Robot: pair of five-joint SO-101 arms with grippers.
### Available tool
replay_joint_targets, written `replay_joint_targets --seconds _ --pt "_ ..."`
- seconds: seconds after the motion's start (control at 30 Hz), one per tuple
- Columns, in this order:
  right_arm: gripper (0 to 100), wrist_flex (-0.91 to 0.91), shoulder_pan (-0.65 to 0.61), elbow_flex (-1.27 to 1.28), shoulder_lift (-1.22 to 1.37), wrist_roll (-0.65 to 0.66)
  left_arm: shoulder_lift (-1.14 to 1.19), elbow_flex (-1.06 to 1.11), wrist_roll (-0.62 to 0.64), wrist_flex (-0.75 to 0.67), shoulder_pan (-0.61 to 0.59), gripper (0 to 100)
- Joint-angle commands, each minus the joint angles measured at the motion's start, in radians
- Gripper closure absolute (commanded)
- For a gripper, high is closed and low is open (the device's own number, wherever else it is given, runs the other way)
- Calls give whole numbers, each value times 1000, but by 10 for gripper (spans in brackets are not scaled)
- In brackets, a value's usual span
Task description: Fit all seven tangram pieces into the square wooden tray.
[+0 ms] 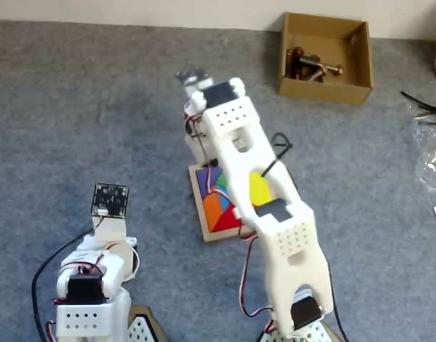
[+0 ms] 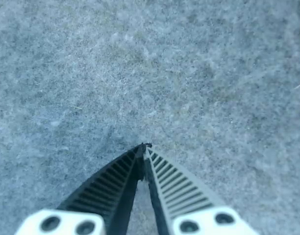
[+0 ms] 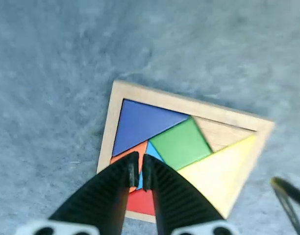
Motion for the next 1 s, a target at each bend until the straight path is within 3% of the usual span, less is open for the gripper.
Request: replay_joint_targets --seconds 0.0,0.5,0.97 --pt "993 21 38 -15 -177 -15 -13 22 5 5 -13 993" --pt "993 18 242 343 -771 -14 -13 22 11 6 -5 993" --pt "993 16 257 693 -1257 -14 -13 22 11 8 -5 993"
